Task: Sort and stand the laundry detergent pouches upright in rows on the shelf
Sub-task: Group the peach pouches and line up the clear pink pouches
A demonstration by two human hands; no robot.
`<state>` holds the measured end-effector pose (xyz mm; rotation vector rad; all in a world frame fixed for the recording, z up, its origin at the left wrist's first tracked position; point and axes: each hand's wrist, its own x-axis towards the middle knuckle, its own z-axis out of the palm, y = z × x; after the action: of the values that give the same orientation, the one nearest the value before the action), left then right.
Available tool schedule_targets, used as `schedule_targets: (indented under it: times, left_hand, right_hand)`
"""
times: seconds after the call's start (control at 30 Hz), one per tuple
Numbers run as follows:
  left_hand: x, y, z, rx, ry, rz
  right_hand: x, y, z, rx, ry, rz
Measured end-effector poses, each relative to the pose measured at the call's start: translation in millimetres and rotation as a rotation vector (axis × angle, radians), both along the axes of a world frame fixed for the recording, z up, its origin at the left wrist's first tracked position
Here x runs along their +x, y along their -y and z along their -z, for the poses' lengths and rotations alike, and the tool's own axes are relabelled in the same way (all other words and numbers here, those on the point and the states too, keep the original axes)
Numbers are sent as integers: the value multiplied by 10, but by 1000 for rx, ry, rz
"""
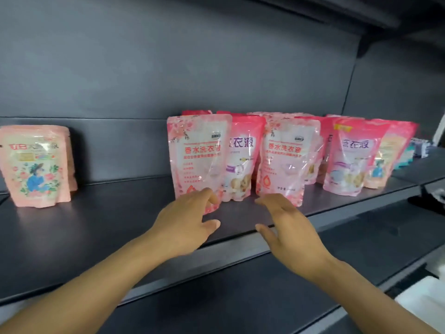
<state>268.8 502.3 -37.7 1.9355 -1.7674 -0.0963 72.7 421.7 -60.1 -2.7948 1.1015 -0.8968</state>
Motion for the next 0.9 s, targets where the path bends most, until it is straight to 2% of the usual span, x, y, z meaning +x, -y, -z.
schedule_targets:
  times: [0.27, 0.43, 0.6, 0.9]
  left_hand:
    - [-1472, 746, 92, 23, -84, 88]
    - [-2110, 1188, 58, 37, -79, 131]
    - [-2573, 1730, 15, 13, -88, 176]
    - [-2999, 2801, -50, -73, -114, 231]
  right_hand:
    - [-1611, 633, 8, 90, 54, 125]
    - [-2332, 1031, -5, 141, 191, 194]
    - [-2776, 1495, -3, 181, 302, 242]
    - [-3090, 2564, -124, 203, 380, 304]
